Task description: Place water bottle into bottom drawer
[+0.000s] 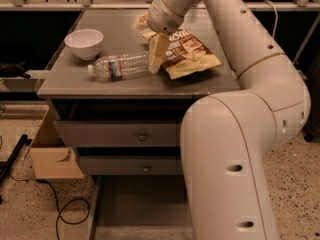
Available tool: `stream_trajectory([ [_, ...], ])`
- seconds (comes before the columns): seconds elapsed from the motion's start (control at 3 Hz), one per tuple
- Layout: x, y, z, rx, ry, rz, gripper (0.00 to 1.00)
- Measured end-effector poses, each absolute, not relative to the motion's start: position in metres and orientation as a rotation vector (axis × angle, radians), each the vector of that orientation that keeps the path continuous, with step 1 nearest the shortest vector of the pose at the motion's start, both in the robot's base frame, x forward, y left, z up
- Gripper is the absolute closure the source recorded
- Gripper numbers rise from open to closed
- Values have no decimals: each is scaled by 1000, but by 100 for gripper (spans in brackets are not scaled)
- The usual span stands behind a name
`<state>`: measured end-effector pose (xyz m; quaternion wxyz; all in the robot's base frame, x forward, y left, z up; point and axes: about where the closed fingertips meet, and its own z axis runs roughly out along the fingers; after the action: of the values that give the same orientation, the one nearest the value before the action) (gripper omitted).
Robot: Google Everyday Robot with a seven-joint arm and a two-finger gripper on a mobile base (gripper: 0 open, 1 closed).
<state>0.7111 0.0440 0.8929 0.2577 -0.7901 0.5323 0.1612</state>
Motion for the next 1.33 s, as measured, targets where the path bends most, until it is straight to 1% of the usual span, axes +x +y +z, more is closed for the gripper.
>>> stream_trajectory([
  [0.33, 715, 114, 892, -2195, 1348, 454, 0],
  [0.67, 716, 115, 892, -2193, 1349, 453, 0],
  [1.0, 721, 110, 888, -2181, 1397, 413, 0],
  [1.33, 723, 79, 891, -2125, 1501, 353, 0],
])
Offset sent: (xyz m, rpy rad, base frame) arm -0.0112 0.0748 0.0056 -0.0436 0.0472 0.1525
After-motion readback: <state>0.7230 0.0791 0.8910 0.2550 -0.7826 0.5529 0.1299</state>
